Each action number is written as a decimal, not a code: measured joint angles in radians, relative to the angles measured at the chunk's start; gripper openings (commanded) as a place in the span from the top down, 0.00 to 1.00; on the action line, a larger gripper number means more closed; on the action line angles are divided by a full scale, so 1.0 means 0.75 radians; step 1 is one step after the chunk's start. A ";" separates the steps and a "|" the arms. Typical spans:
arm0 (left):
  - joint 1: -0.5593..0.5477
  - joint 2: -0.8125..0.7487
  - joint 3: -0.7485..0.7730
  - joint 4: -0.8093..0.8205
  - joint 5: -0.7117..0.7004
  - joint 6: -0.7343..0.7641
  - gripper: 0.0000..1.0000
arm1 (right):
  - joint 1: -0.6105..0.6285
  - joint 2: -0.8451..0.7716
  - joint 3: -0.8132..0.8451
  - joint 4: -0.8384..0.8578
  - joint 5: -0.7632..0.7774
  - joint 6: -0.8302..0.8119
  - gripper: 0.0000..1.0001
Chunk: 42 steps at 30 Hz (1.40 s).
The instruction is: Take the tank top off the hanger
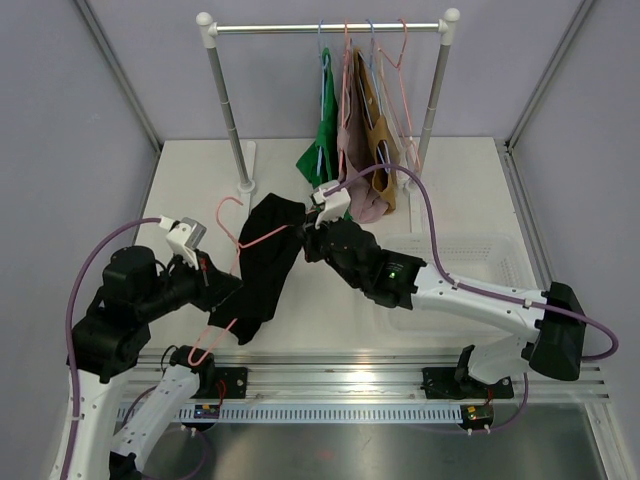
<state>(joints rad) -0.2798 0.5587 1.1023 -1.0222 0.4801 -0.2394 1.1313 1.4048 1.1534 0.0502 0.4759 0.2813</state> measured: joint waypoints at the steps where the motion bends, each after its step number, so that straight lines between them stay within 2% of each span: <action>1: -0.001 0.000 -0.004 0.000 -0.001 0.000 1.00 | -0.004 -0.010 -0.002 -0.012 0.016 -0.007 1.00; 4: -0.006 -0.001 -0.013 0.002 0.013 0.000 1.00 | -0.048 -0.030 -0.001 -0.061 0.038 -0.019 1.00; 12: -0.028 -0.002 -0.016 0.049 0.098 0.001 1.00 | -0.348 -0.035 0.024 -0.264 0.045 -0.016 1.00; 18: -0.034 -0.001 -0.016 0.098 0.193 -0.004 1.00 | -0.372 -0.104 0.002 -0.327 -0.022 -0.016 1.00; 21: -0.036 -0.015 -0.030 0.196 0.228 -0.054 1.00 | -0.381 -0.194 -0.048 -0.345 -0.100 -0.003 1.00; 25: -0.036 -0.084 -0.123 0.508 0.264 -0.214 1.00 | -0.395 -0.380 -0.191 -0.302 -0.341 0.051 1.00; 28: -0.037 -0.095 -0.209 0.833 0.245 -0.345 1.00 | -0.397 -0.497 -0.270 -0.258 -0.586 0.096 1.00; 31: -0.037 -0.092 -0.301 1.147 0.168 -0.452 1.00 | -0.397 -0.548 -0.311 -0.190 -0.800 0.145 1.00; 35: -0.038 -0.070 -0.410 1.538 0.013 -0.521 1.00 | -0.390 -0.562 -0.352 -0.163 -0.981 0.174 1.00; 38: -0.038 -0.035 -0.405 1.674 -0.136 -0.529 1.00 | -0.348 -0.572 -0.358 -0.227 -0.996 0.166 1.00; 42: -0.038 0.049 -0.220 1.577 -0.302 -0.472 1.00 | -0.282 -0.639 -0.363 -0.325 -0.972 0.138 1.00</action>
<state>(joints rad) -0.3084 0.5957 0.9371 0.1604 0.2539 -0.5934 0.9195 0.9257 0.8814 -0.1936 -0.2531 0.3851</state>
